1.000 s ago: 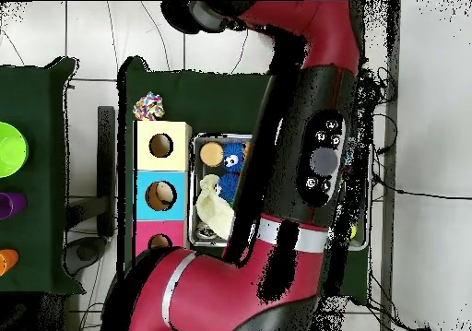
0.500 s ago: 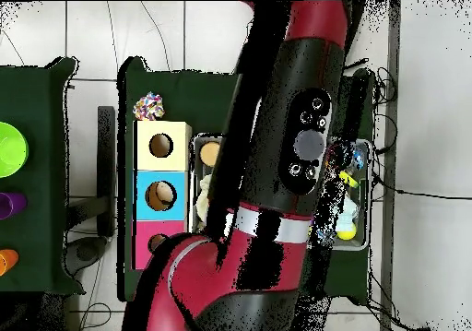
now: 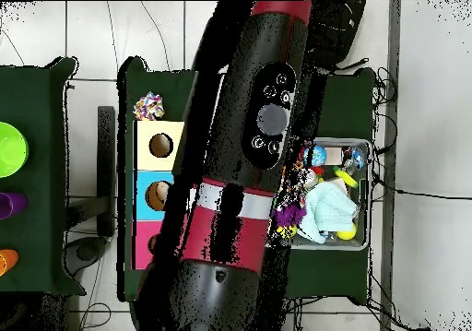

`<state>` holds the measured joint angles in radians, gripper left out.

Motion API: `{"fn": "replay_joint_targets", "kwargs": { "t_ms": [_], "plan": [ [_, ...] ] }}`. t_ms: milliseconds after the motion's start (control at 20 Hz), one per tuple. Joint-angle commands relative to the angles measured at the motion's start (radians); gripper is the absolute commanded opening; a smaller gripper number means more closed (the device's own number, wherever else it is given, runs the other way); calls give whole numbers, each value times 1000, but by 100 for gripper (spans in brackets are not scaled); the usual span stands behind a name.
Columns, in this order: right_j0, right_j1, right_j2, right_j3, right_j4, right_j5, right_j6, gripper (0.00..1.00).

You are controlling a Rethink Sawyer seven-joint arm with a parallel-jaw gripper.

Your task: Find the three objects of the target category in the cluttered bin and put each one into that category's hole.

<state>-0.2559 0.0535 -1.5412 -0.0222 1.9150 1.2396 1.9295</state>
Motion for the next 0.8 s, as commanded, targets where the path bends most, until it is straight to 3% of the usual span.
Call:
{"fn": "replay_joint_targets", "kwargs": {
  "t_ms": [50,200,500,650,800],
  "plan": [
    [-54,64,-318,-30,169,-6,-367,100],
    [-64,62,-359,-36,231,25,-432,100],
    [-77,65,-448,-36,316,12,-428,100],
    [-80,78,-473,-39,351,-19,-454,100],
    [-80,104,-460,-49,372,-127,-544,100]
  ]
}}
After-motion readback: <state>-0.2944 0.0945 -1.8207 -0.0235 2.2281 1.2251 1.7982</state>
